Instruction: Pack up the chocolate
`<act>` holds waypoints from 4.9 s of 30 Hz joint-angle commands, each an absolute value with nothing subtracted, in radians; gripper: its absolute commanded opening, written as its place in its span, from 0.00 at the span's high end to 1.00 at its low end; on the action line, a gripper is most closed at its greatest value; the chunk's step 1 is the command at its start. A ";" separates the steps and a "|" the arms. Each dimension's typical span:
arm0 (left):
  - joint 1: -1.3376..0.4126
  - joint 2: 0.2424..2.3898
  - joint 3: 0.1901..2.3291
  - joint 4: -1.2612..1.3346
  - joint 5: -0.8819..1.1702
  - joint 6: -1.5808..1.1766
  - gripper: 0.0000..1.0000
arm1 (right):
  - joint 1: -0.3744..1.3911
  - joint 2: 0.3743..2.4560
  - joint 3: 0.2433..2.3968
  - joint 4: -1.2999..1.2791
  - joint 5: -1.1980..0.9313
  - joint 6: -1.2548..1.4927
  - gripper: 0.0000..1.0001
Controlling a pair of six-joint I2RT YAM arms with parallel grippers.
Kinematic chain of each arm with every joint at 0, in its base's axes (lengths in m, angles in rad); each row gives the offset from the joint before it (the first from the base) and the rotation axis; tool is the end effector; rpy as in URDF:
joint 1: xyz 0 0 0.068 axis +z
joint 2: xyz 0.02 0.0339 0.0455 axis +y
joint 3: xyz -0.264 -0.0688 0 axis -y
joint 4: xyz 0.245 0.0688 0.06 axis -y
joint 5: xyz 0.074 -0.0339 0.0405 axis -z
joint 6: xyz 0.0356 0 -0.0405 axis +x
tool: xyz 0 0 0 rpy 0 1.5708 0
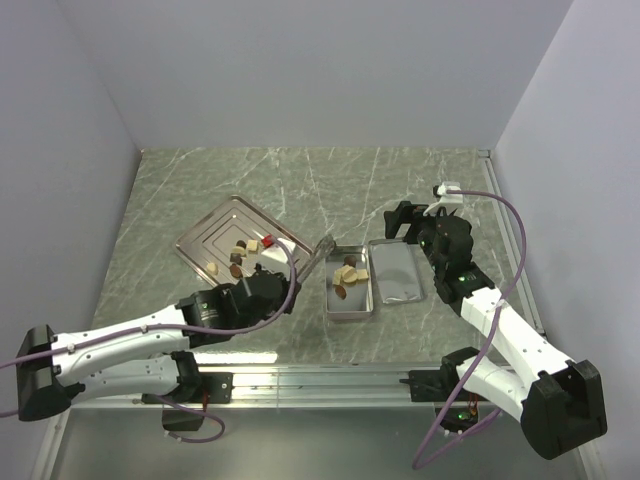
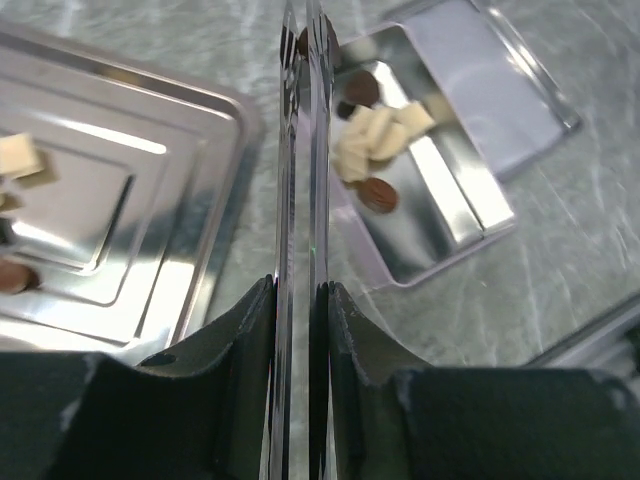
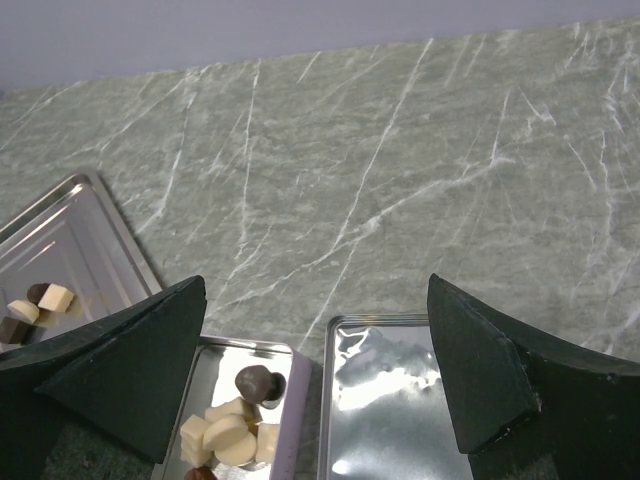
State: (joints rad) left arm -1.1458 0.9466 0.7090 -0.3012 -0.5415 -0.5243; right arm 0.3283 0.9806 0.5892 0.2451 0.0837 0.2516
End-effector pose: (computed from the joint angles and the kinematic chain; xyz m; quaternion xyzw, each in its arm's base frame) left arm 0.1023 -0.1816 0.2747 0.1306 0.8383 -0.1963 0.4915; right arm 0.2194 0.0716 0.2789 -0.0017 0.7567 0.1563 0.6348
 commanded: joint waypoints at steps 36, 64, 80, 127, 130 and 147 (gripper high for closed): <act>-0.822 0.819 0.660 -0.408 -0.666 -0.630 0.54 | 0.327 0.999 0.640 0.265 0.069 0.238 0.03; -0.677 0.983 0.643 -0.341 -0.583 -0.578 0.52 | 0.327 0.997 0.640 0.261 0.064 0.238 0.03; -0.666 1.065 0.655 -0.327 -0.549 -0.561 0.52 | 0.327 1.000 0.641 0.259 0.063 0.238 0.03; -0.900 1.354 0.920 -0.670 -0.770 -0.729 0.60 | 0.328 1.014 0.653 0.252 0.077 0.235 0.03; -0.910 1.364 0.925 -0.666 -0.767 -0.726 0.60 | 0.327 1.015 0.653 0.252 0.077 0.235 0.03; -0.951 1.359 0.946 -0.706 -0.787 -0.739 0.73 | 0.328 1.011 0.650 0.252 0.077 0.235 0.03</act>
State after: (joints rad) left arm -0.9386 1.3815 0.9058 -0.7036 -0.7403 -0.7235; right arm 0.3283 1.0142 0.6060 0.2367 0.0635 0.2447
